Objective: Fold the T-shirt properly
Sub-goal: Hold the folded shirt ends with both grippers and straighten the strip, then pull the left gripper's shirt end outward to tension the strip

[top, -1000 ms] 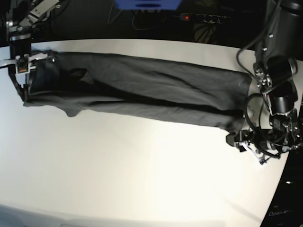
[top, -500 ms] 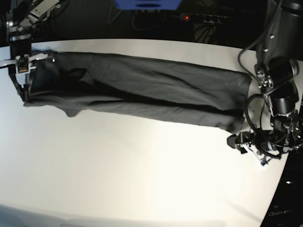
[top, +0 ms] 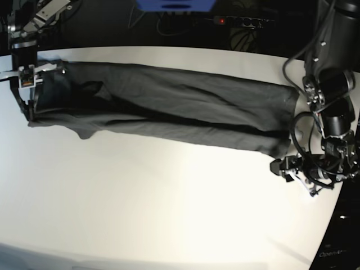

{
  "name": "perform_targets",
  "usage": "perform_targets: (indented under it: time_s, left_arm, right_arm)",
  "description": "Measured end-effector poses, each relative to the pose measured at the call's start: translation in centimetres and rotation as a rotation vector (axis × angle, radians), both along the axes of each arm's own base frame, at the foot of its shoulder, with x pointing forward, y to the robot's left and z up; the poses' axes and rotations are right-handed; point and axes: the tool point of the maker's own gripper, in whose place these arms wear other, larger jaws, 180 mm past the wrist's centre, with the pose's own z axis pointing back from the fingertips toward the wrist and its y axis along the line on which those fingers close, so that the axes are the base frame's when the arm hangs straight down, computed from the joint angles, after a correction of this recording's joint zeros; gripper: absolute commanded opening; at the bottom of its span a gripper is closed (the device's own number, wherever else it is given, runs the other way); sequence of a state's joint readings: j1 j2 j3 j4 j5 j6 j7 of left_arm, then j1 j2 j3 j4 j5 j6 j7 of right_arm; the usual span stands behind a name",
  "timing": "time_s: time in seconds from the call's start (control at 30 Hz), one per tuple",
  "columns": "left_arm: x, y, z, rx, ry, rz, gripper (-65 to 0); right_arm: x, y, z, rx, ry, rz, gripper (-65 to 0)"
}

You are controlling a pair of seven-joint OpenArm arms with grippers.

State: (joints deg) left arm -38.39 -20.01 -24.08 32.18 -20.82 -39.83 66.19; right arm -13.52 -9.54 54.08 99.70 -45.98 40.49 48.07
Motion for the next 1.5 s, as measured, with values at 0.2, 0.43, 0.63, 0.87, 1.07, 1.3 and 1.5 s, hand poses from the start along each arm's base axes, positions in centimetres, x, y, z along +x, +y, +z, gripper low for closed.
perform_targets:
  time_s: [0.2,0.43,0.63,0.87,1.07,1.3,1.5]
  left_arm:
    - [-0.6,1.0,-0.8,0.052,0.052,0.028,-36.0]
    - [-0.6,0.9,-0.8,0.051,0.052,0.028,-36.0]
    - [-0.3,-1.3,-1.2,0.021,0.053,0.006,-36.0]
    - [-0.7,-1.5,-1.8,0.064,0.079,-0.021,-36.0]
    - [-0.8,-2.2,-2.0,0.064,0.085,-0.034,-36.2]
    - [-0.8,-2.1,-2.1,0.066,0.086,-0.033,-61.8]
    - [-1.0,-2.1,-2.2,0.067,0.095,-0.038,-60.2]
  right_arm:
    - [0.0,0.0,0.0,0.000,0.000,0.000,-64.9]
    - [0.0,0.0,-0.4,0.015,0.002,-0.001,-64.9]
    - [-0.1,0.0,-1.0,0.028,0.013,-0.005,-64.9]
    - [-0.1,-0.1,-0.9,0.028,0.012,-0.006,-64.9]
    - [-0.1,-0.1,-0.9,0.028,0.013,-0.006,-64.9]
    - [0.0,0.0,-0.9,0.028,0.012,-0.005,-64.7]
    - [0.0,0.0,-0.9,0.028,0.010,-0.005,-64.7]
